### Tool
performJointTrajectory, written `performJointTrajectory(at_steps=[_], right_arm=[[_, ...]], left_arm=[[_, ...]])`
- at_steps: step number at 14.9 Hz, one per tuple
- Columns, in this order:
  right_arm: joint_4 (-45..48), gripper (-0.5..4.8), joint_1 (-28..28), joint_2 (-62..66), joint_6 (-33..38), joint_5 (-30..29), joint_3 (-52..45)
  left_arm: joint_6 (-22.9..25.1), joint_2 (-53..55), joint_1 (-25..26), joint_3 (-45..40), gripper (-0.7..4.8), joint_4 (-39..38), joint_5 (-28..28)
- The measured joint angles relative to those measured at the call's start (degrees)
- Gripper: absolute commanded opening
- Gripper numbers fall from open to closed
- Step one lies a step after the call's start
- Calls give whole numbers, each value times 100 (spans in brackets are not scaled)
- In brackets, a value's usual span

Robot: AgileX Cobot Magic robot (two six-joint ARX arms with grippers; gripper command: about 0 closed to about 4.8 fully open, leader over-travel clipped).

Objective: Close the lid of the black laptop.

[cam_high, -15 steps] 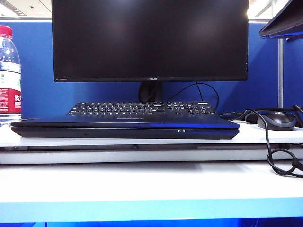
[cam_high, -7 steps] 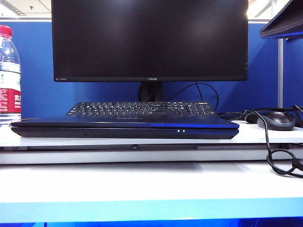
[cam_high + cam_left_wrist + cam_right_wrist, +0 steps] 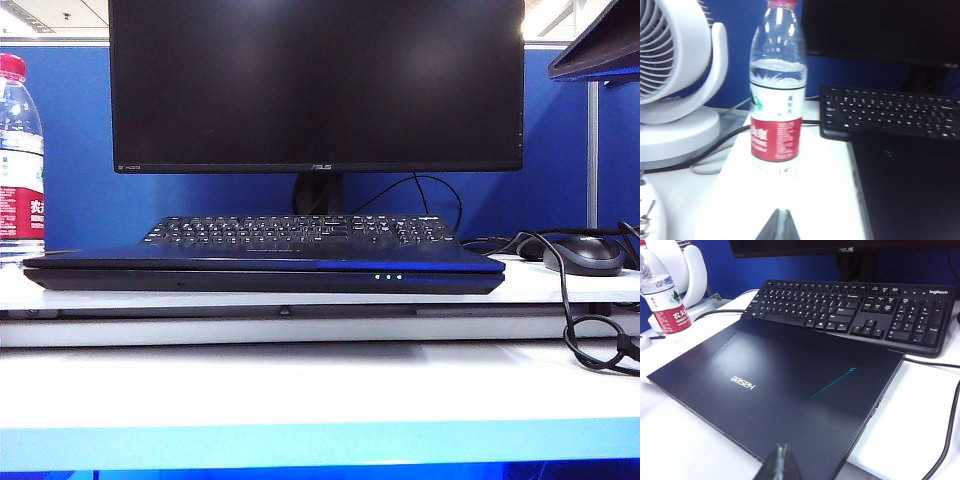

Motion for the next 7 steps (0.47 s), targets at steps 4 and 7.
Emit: performJointTrajectory(at_steps=[4, 7], right_arm=[[0, -1, 0, 0, 0, 0, 0], [0, -1, 0, -2, 0, 0, 0]], left_arm=[[-11, 0, 142, 0, -4, -2, 437], [-11, 0, 142, 0, -4, -2, 450]])
